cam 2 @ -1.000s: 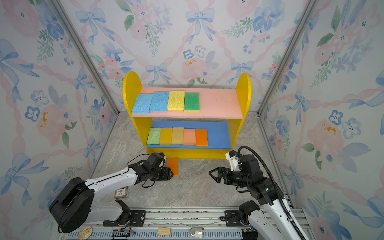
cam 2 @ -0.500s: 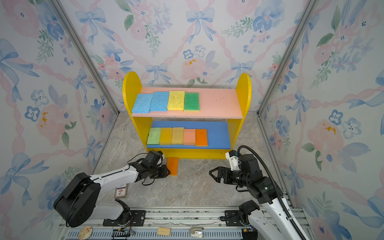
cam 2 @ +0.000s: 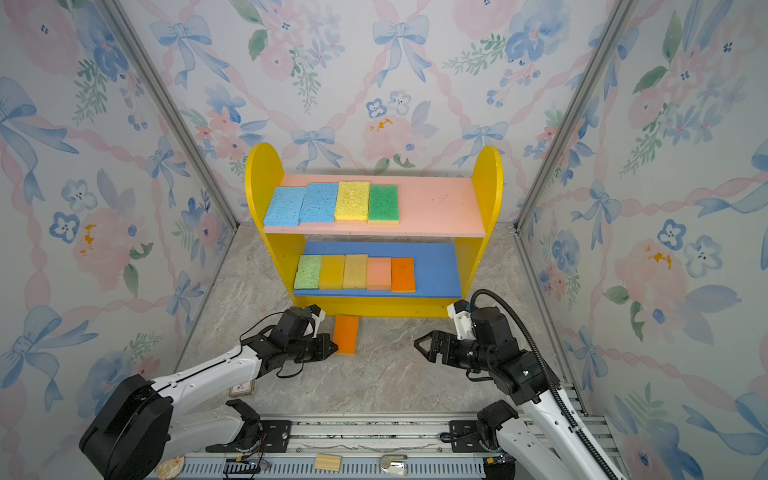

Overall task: Place and organize the cleaning sponges onto the shelf
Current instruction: 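Grasp the orange floor sponge with the left gripper and lift it upright, then hold the orange sponge toward the right gripper while the right gripper approaches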

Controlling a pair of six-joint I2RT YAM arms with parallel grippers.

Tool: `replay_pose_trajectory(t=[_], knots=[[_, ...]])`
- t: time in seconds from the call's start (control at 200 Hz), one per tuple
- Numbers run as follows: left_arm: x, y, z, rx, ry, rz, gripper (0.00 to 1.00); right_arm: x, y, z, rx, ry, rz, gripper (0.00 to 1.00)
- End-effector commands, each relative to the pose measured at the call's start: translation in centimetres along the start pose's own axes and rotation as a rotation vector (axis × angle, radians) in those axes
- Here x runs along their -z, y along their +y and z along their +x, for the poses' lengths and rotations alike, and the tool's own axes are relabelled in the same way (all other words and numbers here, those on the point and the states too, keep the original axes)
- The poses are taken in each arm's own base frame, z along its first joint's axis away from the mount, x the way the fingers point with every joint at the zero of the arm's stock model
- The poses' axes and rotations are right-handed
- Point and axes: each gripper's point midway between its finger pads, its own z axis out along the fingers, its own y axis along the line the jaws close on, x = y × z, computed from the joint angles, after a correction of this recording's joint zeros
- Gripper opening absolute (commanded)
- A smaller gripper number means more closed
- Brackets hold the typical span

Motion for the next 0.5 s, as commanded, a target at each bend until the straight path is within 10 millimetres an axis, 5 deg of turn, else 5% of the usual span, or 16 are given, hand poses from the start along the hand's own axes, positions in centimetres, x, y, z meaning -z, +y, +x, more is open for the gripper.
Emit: replay_pose_trajectory(t=[0.0,0.33,0.495], knots=[[1.4,-2.1,0.9,0.029,0.009,0.108,0.00,-0.9,1.7,-0.5,-0.016,-0.020,-0.064,0.97],[7.0,-7.6,-1.0,0.091,-0.123,0.355,0.00,-2.7,7.6,0.7,0.129,0.004,-0.117,1.00],[8.5,-8.9,-1.8,0.110,-0.165,0.410,0.00,-3.8,10.6,1.0,0.165,0.011,-0.173,0.88]])
